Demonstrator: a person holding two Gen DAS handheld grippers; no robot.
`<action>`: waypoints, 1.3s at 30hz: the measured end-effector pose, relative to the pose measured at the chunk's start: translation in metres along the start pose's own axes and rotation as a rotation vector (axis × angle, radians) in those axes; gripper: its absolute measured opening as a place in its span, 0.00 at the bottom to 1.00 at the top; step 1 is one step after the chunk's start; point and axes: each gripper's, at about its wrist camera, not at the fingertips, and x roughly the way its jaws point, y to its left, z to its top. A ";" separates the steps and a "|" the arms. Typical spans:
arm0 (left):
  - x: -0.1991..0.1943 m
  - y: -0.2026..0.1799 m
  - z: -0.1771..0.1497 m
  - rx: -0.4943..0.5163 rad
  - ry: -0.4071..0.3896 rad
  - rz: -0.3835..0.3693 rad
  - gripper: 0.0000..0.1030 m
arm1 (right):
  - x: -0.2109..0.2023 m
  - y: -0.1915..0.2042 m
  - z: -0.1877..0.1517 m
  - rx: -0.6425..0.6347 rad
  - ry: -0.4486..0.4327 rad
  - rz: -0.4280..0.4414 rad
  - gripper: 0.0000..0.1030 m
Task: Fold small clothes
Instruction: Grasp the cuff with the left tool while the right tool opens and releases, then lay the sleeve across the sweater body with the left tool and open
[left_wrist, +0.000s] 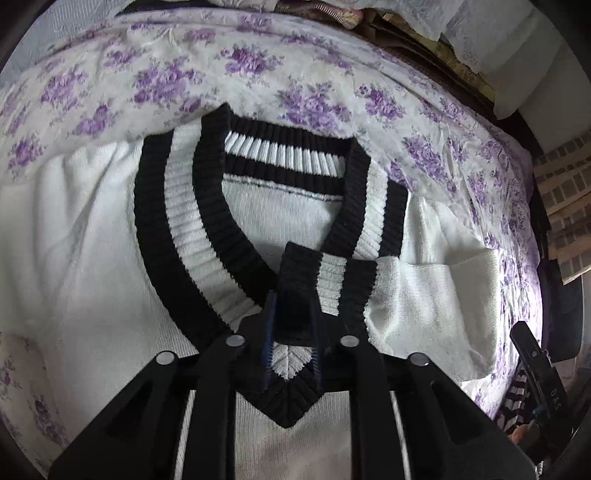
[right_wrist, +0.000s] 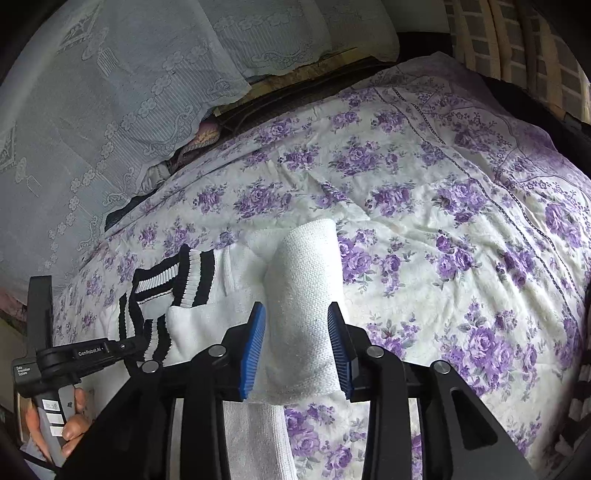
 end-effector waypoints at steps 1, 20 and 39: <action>0.003 0.004 -0.001 -0.031 0.016 -0.044 0.35 | 0.000 0.000 0.000 0.002 0.001 0.004 0.35; -0.062 0.030 0.005 -0.089 -0.214 0.069 0.10 | 0.003 -0.008 0.009 0.028 -0.015 0.007 0.35; -0.049 0.112 -0.019 -0.120 -0.187 0.326 0.11 | 0.091 0.044 0.004 -0.157 0.190 -0.088 0.23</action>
